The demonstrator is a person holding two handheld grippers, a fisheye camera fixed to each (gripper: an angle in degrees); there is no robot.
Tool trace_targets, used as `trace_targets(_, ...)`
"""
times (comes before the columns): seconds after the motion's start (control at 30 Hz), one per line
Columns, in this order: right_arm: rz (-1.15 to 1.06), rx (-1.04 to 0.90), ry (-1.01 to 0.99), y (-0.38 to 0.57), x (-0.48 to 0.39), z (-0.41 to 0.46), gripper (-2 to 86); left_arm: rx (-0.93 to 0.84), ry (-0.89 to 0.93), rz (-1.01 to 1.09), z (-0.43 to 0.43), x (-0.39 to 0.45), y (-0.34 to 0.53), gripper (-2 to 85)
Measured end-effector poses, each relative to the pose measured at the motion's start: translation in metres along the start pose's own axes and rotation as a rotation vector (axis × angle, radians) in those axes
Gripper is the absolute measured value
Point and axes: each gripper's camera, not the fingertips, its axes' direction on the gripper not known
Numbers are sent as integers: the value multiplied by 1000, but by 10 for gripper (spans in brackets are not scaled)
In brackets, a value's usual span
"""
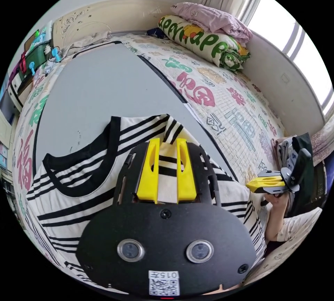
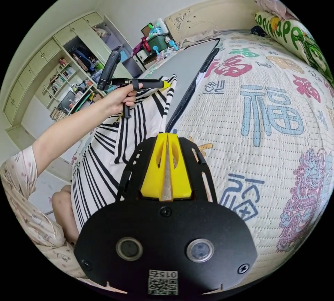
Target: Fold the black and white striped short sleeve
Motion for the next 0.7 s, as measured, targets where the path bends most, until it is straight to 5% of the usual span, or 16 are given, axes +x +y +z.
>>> trace_targets(0.27,-126,48,-166,0,19,-10,90,54,-30,202,-41,83,-3,77)
trace_targets(0.47,-96,-13,-87,-17,34,2,54,-39,271,546,-92,200,108,70)
trace_targets(0.7,-83,-8,-99,-34,61,-5,60,-65,134,533,-70,252,176,60)
